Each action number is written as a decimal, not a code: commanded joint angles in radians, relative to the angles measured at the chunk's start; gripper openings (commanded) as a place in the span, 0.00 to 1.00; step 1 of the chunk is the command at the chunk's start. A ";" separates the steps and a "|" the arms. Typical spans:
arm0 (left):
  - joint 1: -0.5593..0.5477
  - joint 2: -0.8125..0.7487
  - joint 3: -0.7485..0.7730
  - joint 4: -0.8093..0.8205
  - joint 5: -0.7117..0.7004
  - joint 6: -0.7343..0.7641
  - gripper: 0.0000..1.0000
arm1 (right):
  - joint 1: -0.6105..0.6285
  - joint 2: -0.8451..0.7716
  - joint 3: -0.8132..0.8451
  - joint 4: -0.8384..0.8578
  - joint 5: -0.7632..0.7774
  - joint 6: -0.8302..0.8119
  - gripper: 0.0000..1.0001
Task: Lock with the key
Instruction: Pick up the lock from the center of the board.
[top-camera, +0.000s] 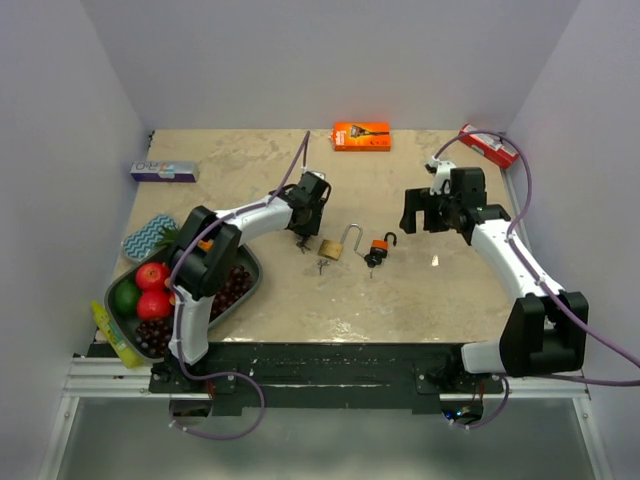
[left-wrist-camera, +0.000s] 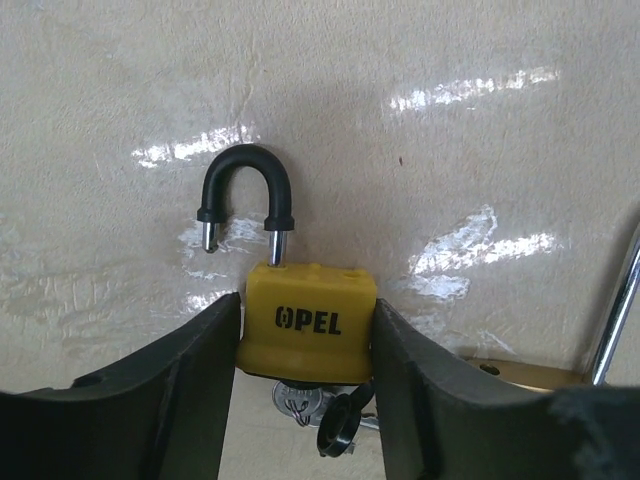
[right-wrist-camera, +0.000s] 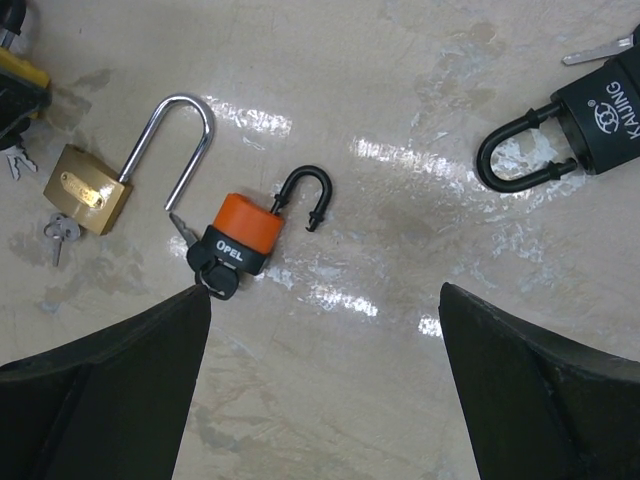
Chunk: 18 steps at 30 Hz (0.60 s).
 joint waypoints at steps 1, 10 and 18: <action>-0.002 0.008 0.053 0.028 -0.010 -0.035 0.35 | -0.001 0.010 0.036 0.043 -0.035 0.016 0.99; 0.081 -0.284 -0.035 0.238 0.303 -0.247 0.00 | 0.001 0.013 0.090 0.171 -0.164 0.109 0.99; 0.127 -0.335 0.021 0.244 0.538 -0.516 0.00 | 0.157 -0.104 0.057 0.469 0.036 0.326 0.99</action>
